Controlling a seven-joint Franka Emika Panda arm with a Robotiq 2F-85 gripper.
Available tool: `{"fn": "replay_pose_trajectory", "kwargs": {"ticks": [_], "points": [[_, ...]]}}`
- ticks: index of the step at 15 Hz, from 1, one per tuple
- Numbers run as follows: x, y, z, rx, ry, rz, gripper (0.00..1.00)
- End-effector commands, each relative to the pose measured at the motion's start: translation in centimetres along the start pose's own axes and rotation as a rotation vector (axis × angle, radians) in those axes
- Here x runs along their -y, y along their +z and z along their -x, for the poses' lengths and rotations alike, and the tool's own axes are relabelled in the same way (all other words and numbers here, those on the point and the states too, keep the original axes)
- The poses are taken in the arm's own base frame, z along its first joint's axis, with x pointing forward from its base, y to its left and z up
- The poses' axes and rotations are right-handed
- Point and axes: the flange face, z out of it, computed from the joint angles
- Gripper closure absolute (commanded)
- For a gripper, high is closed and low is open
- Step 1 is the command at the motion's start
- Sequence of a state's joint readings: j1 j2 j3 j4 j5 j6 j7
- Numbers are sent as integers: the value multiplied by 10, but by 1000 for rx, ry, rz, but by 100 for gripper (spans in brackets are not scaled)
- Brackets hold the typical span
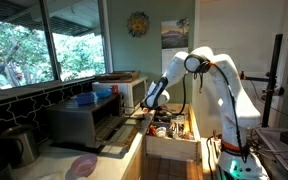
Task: Remove the pen from the open drawer and put it on the counter
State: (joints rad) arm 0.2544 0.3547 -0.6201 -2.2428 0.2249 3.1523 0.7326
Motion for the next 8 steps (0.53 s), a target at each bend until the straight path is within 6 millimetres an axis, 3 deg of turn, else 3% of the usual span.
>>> {"fn": "replay_pose_trajectory", "kwargs": {"ticks": [1,2,5,8], "points": [[-31,-37,-31,17,-21,-20,10],[-45,-48,-38,27,-71,-21,1],[-82,-76,-46,64,-251,-45,0],[-103,-119,-53,-13,-324,-152,0]]}}
